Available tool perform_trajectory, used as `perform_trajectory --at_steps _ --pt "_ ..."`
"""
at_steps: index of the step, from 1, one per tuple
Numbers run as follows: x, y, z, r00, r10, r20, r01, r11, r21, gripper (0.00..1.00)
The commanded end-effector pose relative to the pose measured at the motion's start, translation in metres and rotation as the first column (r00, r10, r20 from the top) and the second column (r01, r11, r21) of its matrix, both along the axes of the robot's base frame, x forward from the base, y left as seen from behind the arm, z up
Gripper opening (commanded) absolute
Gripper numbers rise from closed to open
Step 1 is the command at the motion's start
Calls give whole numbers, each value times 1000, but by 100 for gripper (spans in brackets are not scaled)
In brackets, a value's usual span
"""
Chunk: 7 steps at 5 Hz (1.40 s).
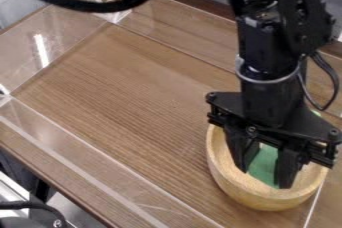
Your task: Put the green block in the brown bowl
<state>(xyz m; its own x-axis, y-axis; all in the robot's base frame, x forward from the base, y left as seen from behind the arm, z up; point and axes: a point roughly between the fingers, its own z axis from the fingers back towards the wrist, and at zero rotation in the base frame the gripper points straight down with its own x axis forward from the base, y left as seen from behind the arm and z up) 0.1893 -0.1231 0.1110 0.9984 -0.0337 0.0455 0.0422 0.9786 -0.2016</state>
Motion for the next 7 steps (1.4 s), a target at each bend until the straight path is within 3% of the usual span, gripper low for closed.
perform_trajectory --at_steps 1,5,6,7 --pt "5 0 12 999 14 48 -13 1000 -21 0" --pt "3 -3 14 998 30 57 -29 999 -28 0" --pt "6 1 13 998 38 54 -36 999 -29 100" --pt "8 4 14 998 44 54 -43 999 -32 100"
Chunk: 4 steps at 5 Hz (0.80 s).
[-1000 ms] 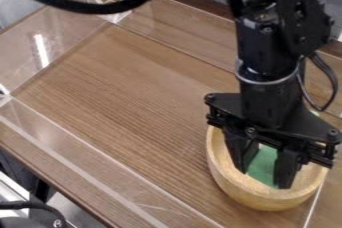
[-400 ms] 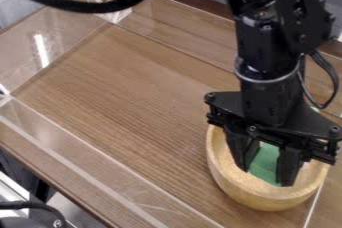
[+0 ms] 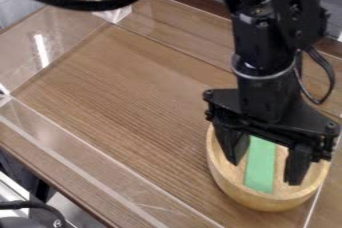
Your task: Put the green block in the brown bowl
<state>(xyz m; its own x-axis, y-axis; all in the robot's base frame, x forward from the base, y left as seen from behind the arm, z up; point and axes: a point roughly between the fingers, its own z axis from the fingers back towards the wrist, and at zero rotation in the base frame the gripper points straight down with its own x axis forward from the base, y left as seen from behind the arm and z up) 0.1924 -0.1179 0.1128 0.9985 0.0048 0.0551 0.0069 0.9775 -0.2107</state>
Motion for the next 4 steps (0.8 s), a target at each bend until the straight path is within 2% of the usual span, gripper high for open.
perform_trajectory --at_steps 1,4 --pt "9 2 12 999 13 46 -12 1000 -22 100" --pt "18 8 13 999 26 45 -24 999 -33 100"
